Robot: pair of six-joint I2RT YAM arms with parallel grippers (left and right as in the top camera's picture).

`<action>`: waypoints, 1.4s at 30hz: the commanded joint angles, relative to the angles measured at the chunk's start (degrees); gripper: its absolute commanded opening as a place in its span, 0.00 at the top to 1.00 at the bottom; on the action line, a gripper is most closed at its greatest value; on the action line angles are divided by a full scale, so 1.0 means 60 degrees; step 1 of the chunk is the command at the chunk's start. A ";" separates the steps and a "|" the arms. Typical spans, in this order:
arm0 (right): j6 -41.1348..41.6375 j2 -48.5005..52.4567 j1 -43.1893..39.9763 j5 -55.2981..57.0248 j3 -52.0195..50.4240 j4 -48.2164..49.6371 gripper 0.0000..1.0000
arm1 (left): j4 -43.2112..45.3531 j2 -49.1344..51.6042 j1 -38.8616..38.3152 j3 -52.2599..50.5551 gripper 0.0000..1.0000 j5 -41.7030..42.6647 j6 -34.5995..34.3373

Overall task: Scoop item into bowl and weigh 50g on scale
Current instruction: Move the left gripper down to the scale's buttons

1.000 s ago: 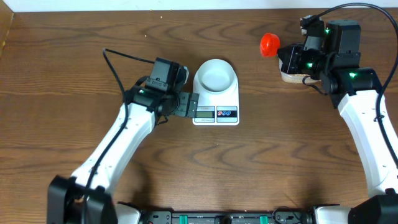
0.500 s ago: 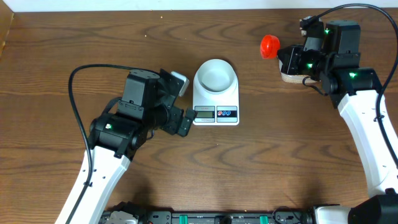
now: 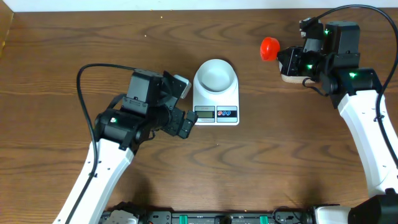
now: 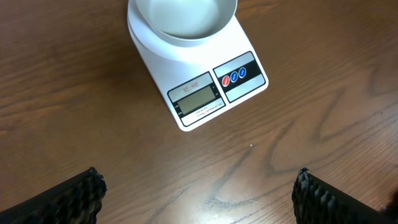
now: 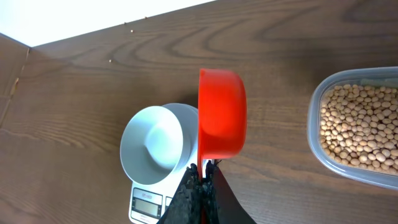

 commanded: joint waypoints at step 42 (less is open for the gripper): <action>-0.0197 0.0022 -0.0022 0.0342 0.0168 -0.0375 0.99 | 0.4819 0.5595 -0.3115 0.0000 0.04 -0.1461 -0.3676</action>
